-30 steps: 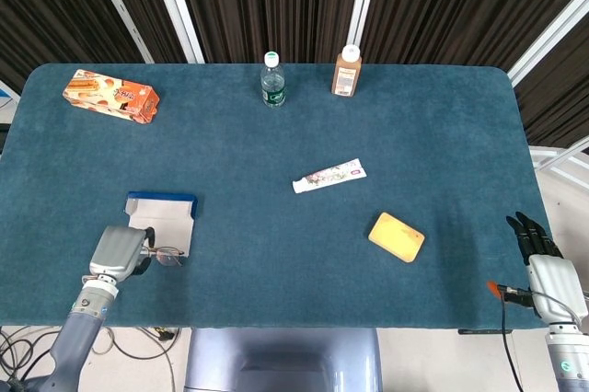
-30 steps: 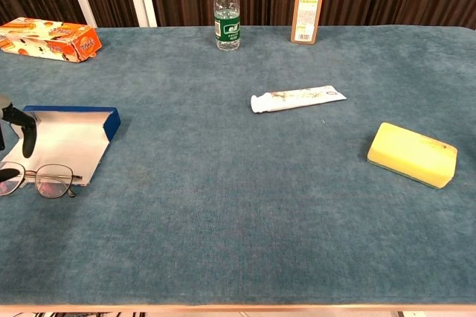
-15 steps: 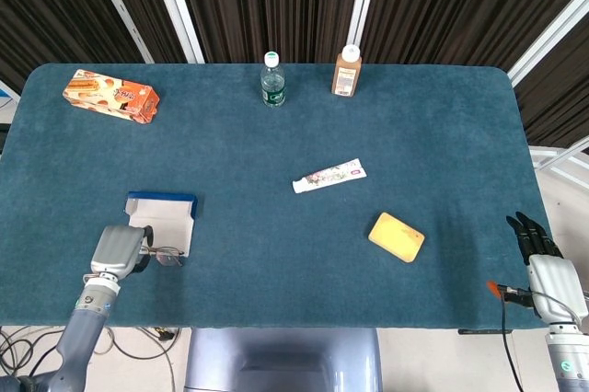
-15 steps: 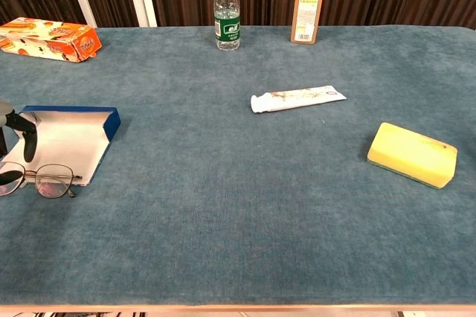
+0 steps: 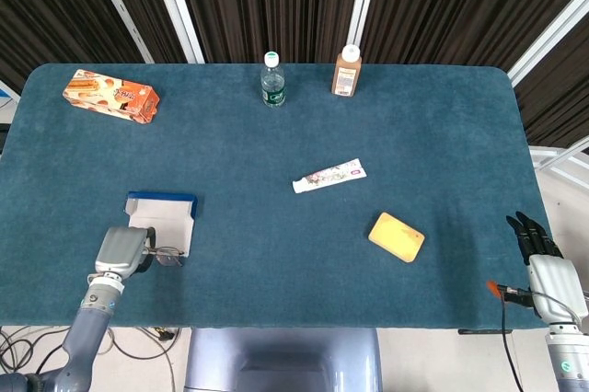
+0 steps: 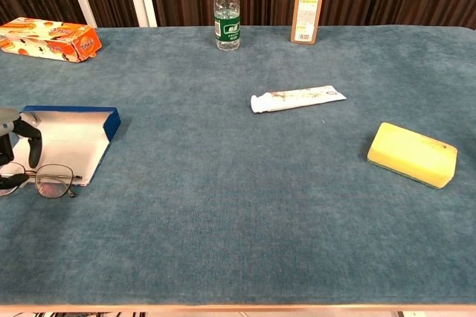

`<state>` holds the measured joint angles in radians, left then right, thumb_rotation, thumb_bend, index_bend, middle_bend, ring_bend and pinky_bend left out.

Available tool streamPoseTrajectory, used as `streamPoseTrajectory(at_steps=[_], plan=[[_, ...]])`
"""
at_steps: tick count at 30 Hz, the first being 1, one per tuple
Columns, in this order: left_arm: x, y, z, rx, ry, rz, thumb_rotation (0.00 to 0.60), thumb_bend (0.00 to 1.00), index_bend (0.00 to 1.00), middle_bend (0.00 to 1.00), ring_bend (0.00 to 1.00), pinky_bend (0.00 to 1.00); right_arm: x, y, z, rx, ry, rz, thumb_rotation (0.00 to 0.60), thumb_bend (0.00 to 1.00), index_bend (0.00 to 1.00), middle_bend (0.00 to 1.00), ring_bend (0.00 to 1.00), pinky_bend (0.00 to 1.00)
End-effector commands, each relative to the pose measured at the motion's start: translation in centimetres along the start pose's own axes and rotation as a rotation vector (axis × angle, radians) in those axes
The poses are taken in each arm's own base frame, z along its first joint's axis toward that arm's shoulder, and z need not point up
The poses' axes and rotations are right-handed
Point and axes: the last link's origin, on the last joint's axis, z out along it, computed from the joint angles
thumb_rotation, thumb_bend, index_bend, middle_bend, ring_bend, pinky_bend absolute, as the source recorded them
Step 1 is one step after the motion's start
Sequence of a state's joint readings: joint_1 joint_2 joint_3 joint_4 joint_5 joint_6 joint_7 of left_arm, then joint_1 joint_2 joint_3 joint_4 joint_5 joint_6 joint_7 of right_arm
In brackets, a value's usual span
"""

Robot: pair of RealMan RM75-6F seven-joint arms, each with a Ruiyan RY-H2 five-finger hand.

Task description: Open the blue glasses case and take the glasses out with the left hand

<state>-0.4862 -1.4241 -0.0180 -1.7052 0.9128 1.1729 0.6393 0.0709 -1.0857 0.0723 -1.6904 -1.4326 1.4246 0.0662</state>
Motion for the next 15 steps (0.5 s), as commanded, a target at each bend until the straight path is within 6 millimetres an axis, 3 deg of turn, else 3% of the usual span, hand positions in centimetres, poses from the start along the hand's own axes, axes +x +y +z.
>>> streamPoseTrajectory(at_steps=[1, 15], plan=[[-0.07, 0.05, 0.01, -0.001, -0.002, 0.001, 0.6, 0.35, 0.53, 1.0, 0.98, 1.0, 0.0, 0.01, -0.01, -0.001, 0.0, 0.002, 0.6, 0.24, 0.0, 0.0, 0.0, 0.19], [-0.37, 0.33, 0.16, -0.001, -0.008, -0.012, 0.6, 0.41, 0.54, 1.0, 0.98, 1.0, 0.02, -0.01, -0.03, 0.0, -0.001, 0.004, 0.6, 0.24, 0.0, 0.0, 0.0, 0.19]])
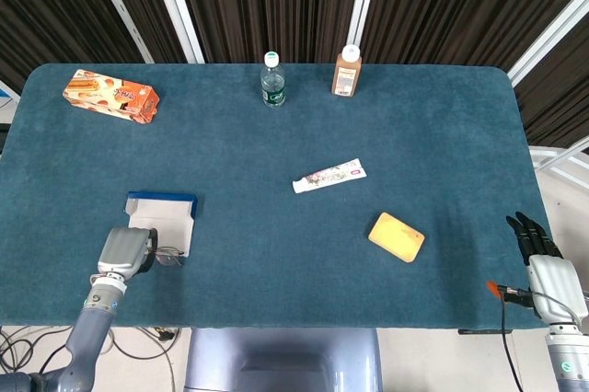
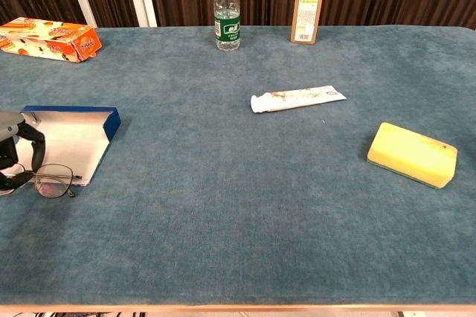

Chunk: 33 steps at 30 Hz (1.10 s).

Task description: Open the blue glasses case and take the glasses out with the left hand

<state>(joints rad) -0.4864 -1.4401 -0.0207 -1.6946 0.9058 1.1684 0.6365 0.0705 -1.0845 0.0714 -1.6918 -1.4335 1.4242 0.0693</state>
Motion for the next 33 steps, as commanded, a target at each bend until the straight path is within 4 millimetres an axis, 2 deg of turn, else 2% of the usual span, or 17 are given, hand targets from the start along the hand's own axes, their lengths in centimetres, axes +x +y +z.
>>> streamPoseTrajectory(at_steps=[1, 22, 33], plan=[[0.0, 0.1, 0.0, -0.001, -0.001, -0.003, 0.6, 0.41, 0.54, 1.0, 0.98, 1.0, 0.0, 0.0, 0.0, 0.0, 0.001, 0.001, 0.6, 0.24, 0.0, 0.0, 0.0, 0.19], [0.3, 0.2, -0.1, -0.006, 0.01, -0.019, 0.6, 0.45, 0.59, 1.0, 0.98, 1.0, 0.0, -0.1, 0.0, 0.0, 0.003, 0.009, 0.6, 0.24, 0.0, 0.0, 0.0, 0.19], [2.7, 2.4, -0.1, -0.053, 0.047, -0.055, 0.6, 0.45, 0.59, 1.0, 0.98, 1.0, 0.0, 0.0, 0.0, 0.0, 0.001, 0.01, 0.6, 0.24, 0.0, 0.0, 0.0, 0.19]])
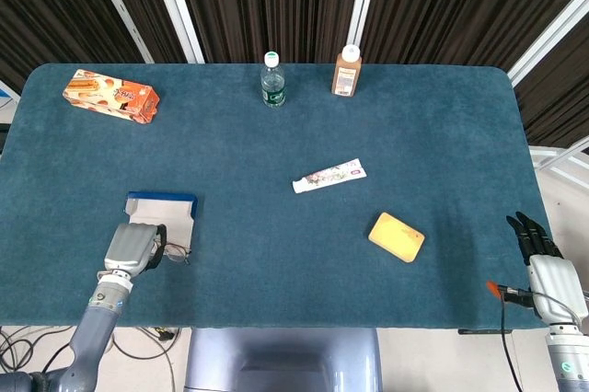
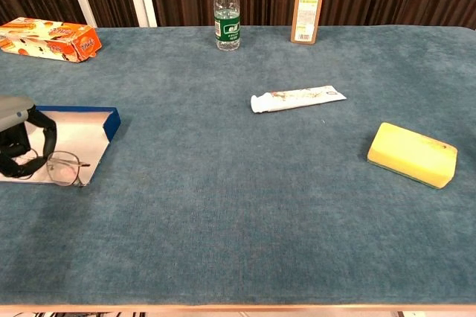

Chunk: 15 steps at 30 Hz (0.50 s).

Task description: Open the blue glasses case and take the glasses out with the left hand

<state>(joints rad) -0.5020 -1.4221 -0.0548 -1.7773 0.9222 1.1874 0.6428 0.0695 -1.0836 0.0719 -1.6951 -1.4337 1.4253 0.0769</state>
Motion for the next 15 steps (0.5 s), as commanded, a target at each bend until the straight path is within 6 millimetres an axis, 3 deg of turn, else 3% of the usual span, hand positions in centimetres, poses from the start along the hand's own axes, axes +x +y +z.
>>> streamPoseTrajectory(at_steps=[1, 9, 15], plan=[[0.7, 0.8, 0.4, -0.009, 0.006, -0.011, 0.6, 0.45, 0.59, 1.0, 0.98, 1.0, 0.0, 0.0, 0.0, 0.0, -0.001, 0.0, 0.6, 0.24, 0.0, 0.0, 0.0, 0.19], [1.7, 4.0, 1.8, -0.052, 0.008, -0.017, 0.6, 0.45, 0.58, 1.0, 0.98, 1.0, 0.0, 0.0, 0.0, 0.0, -0.002, 0.001, 0.6, 0.24, 0.0, 0.0, 0.0, 0.19], [1.9, 7.6, 3.1, -0.096, 0.008, -0.018, 0.6, 0.45, 0.58, 1.0, 0.98, 1.0, 0.0, 0.0, 0.1, -0.002, -0.004, 0.002, 0.6, 0.24, 0.0, 0.0, 0.0, 0.19]])
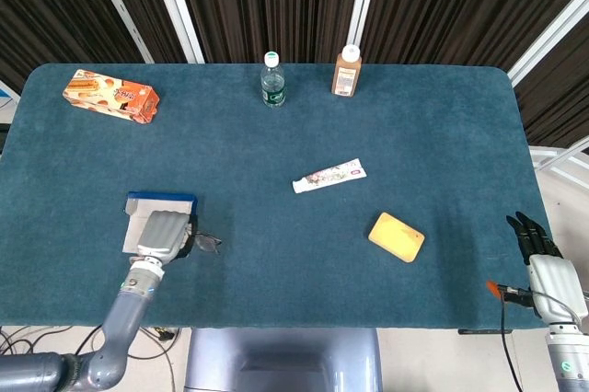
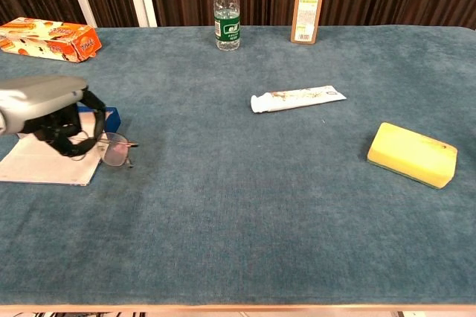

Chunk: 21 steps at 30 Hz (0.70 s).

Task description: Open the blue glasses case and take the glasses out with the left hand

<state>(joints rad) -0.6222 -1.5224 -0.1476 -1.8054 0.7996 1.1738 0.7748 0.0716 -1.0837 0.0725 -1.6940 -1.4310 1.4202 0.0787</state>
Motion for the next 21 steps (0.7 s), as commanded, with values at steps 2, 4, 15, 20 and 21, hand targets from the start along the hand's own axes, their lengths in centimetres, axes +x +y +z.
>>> streamPoseTrajectory(at_steps=[2, 4, 15, 20, 21], plan=[[-0.2, 3.6, 1.1, -0.049, -0.013, -0.012, 0.6, 0.45, 0.58, 1.0, 0.98, 1.0, 0.0, 0.0, 0.0, -0.001, -0.001, 0.002, 0.6, 0.24, 0.0, 0.0, 0.0, 0.19], [-0.4, 4.6, 1.5, -0.051, -0.015, -0.013, 0.6, 0.45, 0.58, 1.0, 0.98, 1.0, 0.0, 0.0, 0.0, -0.001, -0.002, 0.003, 0.6, 0.24, 0.0, 0.0, 0.0, 0.19], [-0.8, 6.9, 2.0, -0.072, -0.01, -0.016, 0.6, 0.38, 0.49, 1.0, 0.98, 1.0, 0.0, 0.1, 0.1, -0.001, -0.004, 0.004, 0.6, 0.24, 0.0, 0.0, 0.0, 0.19], [-1.0, 6.9, 1.9, -0.079, -0.005, 0.008, 0.6, 0.24, 0.4, 1.0, 0.97, 1.0, 0.0, 0.1, 0.1, -0.001, -0.005, 0.004, 0.6, 0.24, 0.0, 0.0, 0.0, 0.19], [-1.0, 6.8, 1.8, -0.08, -0.001, 0.013, 0.6, 0.23, 0.4, 1.0, 0.97, 1.0, 0.0, 0.1, 0.1, 0.0, -0.005, 0.004, 0.6, 0.24, 0.0, 0.0, 0.0, 0.19]])
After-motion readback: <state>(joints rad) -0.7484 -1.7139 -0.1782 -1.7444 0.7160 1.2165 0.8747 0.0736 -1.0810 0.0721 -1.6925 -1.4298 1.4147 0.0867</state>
